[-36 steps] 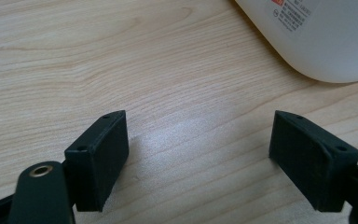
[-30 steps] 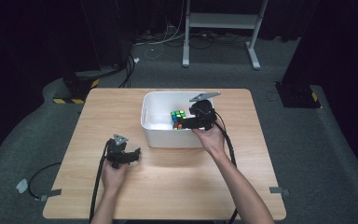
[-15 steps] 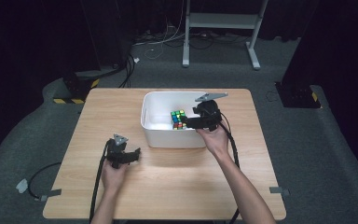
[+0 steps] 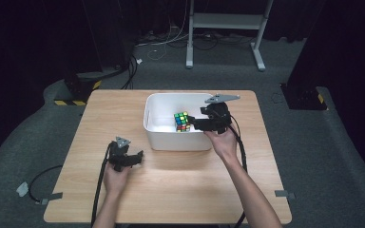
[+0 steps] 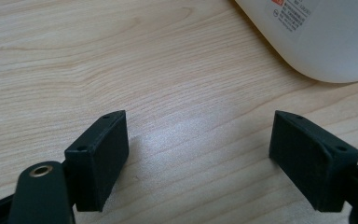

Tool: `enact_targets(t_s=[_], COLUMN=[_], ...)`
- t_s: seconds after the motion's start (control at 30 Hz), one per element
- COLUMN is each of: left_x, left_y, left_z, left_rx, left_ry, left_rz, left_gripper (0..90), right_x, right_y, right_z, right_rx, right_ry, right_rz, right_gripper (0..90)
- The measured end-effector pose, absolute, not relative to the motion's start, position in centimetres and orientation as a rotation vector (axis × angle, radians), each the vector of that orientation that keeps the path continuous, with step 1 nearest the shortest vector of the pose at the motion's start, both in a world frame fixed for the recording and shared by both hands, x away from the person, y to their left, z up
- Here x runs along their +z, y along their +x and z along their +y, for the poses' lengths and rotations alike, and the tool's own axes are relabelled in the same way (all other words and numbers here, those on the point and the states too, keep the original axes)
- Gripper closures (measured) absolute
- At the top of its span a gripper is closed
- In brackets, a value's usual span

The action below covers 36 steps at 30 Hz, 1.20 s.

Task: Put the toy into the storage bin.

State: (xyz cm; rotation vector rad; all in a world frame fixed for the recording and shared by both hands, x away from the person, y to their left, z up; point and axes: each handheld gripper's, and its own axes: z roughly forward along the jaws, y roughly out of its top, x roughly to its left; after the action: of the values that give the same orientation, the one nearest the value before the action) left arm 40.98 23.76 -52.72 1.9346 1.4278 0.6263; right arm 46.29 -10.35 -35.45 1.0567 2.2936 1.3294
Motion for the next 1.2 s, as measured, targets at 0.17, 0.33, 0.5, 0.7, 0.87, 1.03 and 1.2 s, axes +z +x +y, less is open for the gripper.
enact_targets(t_s=[0.17, 0.33, 0.5, 0.7, 0.87, 1.03, 1.2], left_x=[-52.7, -52.7, -52.7, -52.7, -52.7, -52.7, -52.7], left_y=[41.0, 41.0, 41.0, 41.0, 41.0, 41.0, 41.0], left_z=[23.8, 23.8, 23.8, 23.8, 23.8, 23.8, 23.8], left_rx=[0.626, 0.626, 0.626, 0.626, 0.626, 0.626, 0.626], left_ry=[1.934, 1.934, 1.934, 1.935, 1.934, 1.936, 1.935], left_rz=[1.428, 1.428, 1.428, 1.428, 1.428, 1.428, 1.428], left_gripper=[19.8, 19.8, 19.8, 19.8, 19.8, 19.8, 19.8], right_x=[-35.3, -35.2, -35.2, -34.9, -34.7, -34.7, -34.7], right_y=[46.2, 46.0, 45.9, 45.7, 45.6, 45.4, 45.4], right_z=[-10.9, -11.3, -11.5, -11.9, -12.4, -12.8, -13.2], right_rx=[1.347, 1.363, 1.374, 1.393, 1.406, 1.417, 1.421], right_ry=[1.058, 1.059, 1.063, 1.055, 1.058, 1.066, 1.074], right_rz=[2.277, 2.266, 2.259, 2.242, 2.229, 2.217, 2.210], right_gripper=[32.1, 32.2, 32.3, 32.4, 32.5, 32.5, 32.6])
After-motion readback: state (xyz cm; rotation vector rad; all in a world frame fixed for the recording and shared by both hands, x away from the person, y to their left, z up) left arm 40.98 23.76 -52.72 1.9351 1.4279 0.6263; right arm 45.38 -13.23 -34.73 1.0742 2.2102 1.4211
